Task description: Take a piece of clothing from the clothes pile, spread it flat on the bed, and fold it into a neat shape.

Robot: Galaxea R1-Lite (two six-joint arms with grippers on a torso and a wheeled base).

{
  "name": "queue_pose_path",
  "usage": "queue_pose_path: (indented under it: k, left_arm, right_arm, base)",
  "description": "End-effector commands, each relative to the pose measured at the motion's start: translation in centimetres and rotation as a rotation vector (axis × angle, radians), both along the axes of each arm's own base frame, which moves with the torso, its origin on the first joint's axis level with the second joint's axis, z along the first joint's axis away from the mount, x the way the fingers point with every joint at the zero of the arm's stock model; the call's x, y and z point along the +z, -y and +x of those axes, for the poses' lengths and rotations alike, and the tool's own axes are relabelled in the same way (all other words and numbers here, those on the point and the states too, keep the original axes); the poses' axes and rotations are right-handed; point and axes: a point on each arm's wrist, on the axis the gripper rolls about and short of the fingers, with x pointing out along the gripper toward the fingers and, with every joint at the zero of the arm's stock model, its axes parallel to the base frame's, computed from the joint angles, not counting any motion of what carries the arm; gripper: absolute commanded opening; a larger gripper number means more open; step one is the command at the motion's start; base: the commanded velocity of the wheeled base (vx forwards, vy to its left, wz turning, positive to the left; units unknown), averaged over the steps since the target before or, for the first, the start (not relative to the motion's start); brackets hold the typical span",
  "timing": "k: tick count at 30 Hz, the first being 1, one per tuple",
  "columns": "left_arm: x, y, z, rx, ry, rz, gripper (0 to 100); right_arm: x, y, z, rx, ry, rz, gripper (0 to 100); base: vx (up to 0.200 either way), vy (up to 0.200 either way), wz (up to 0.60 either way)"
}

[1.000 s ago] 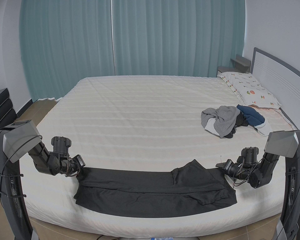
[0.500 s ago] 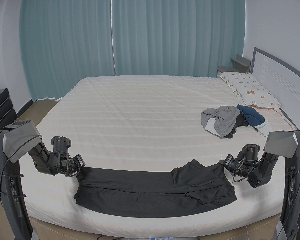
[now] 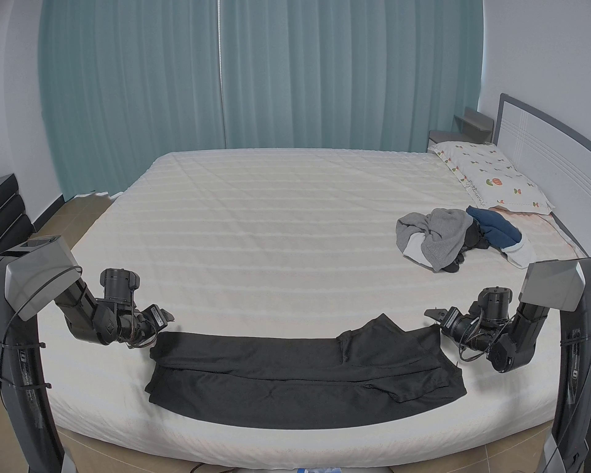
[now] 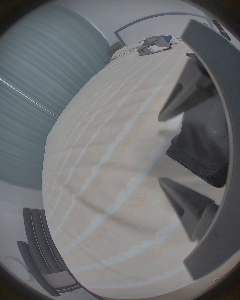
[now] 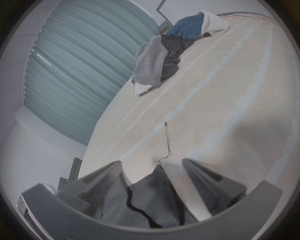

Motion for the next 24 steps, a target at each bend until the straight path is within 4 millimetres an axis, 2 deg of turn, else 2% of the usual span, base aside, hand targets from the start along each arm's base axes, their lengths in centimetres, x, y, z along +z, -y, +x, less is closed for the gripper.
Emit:
queue_pose_path:
  k: [1,7,9,15,19,24]
  left_arm:
    - [0.4,-0.1,0.1,0.004,0.014,-0.008,100]
    - [1.7,-0.2,-0.7,0.039,0.029,-0.092,100]
    - [2.2,-0.2,-2.1,0.070,0.017,-0.172,100]
    - [2.9,0.3,-4.8,0.148,-0.019,-0.268,100]
    - [2.2,0.5,-6.0,0.167,-0.026,-0.300,100]
    - [1.6,0.4,-6.7,0.189,0.004,-0.321,100]
  right_arm:
    - [2.4,0.8,-0.8,-0.010,0.049,0.005,100]
    - [5.3,0.0,-2.1,0.052,0.091,0.014,100]
    - [6.3,-1.5,-2.7,0.133,0.088,0.026,100]
    - [5.1,-4.6,-2.7,0.276,-0.002,-0.048,100]
    - [4.2,-5.7,-2.4,0.333,-0.026,-0.089,100]
    - [3.0,-6.1,-1.6,0.370,-0.043,-0.138,100]
  base:
    - [0.000,0.000,0.00]
    - [0.000,0.000,0.00]
    - [0.000,0.000,0.00]
    - [0.000,0.000,0.00]
    - [0.000,0.000,0.00]
    - [0.000,0.000,0.00]
